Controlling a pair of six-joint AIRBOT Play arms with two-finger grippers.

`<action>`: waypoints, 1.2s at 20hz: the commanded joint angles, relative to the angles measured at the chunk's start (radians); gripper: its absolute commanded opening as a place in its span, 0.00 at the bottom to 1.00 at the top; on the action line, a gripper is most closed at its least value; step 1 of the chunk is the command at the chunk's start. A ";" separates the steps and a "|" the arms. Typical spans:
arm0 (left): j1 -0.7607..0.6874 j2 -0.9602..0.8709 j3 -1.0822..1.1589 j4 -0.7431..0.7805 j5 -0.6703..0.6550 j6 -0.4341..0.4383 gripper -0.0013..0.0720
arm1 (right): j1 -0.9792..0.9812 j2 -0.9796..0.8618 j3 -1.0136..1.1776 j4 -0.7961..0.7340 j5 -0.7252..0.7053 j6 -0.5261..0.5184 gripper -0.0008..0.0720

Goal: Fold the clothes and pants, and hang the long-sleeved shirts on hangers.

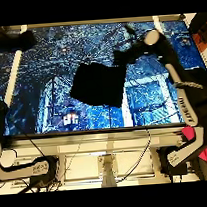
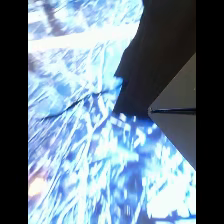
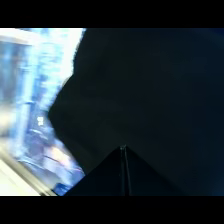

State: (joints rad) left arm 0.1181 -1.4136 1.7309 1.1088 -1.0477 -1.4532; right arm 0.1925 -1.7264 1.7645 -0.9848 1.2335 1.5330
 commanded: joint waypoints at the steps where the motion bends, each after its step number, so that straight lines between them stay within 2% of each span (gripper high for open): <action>1: 0.134 0.109 0.000 0.001 -0.063 0.033 0.02 | -0.136 0.102 -0.177 -0.028 0.074 -0.069 0.03; 4: 0.237 0.174 0.000 0.002 -0.080 0.033 0.02 | -0.174 0.161 -0.440 0.067 0.069 -0.152 0.03; 7: 0.295 0.198 0.000 0.002 -0.080 0.032 0.02 | -0.172 0.160 -0.573 0.072 -0.041 -0.129 0.04; 8: 0.303 0.198 0.000 0.002 -0.079 0.032 0.02 | -0.171 0.159 -0.590 0.073 -0.103 -0.129 0.18; 9: 0.307 0.196 0.000 0.002 -0.080 0.032 0.02 | -0.167 0.157 -0.591 0.077 -0.171 -0.109 0.63; 10: 0.307 0.194 0.000 0.002 -0.079 0.032 0.02 | -0.166 0.154 -0.587 0.092 -0.208 -0.027 0.92; 11: 0.307 0.194 0.000 0.002 -0.080 0.032 0.02 | -0.167 0.142 -0.578 0.106 -0.203 0.005 0.92; 13: 0.307 0.194 0.000 0.002 -0.079 0.032 0.02 | -0.167 0.088 -0.553 0.171 -0.060 -0.005 0.92; 15: 0.307 0.194 0.000 0.002 -0.080 0.032 0.02 | -0.167 0.019 -0.535 0.302 0.022 -0.078 0.92; 18: 0.307 0.194 0.000 0.002 -0.079 0.032 0.02 | -0.166 -0.066 -0.496 0.417 0.034 -0.143 0.93; 24: 0.307 0.194 0.000 0.002 -0.079 0.032 0.02 | -0.163 -0.166 -0.465 0.441 0.037 -0.148 0.93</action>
State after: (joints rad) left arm 0.4244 -1.2198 1.7309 1.1107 -1.1271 -1.4208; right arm 0.0265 -1.8473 1.2900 -0.5831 1.2629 1.3972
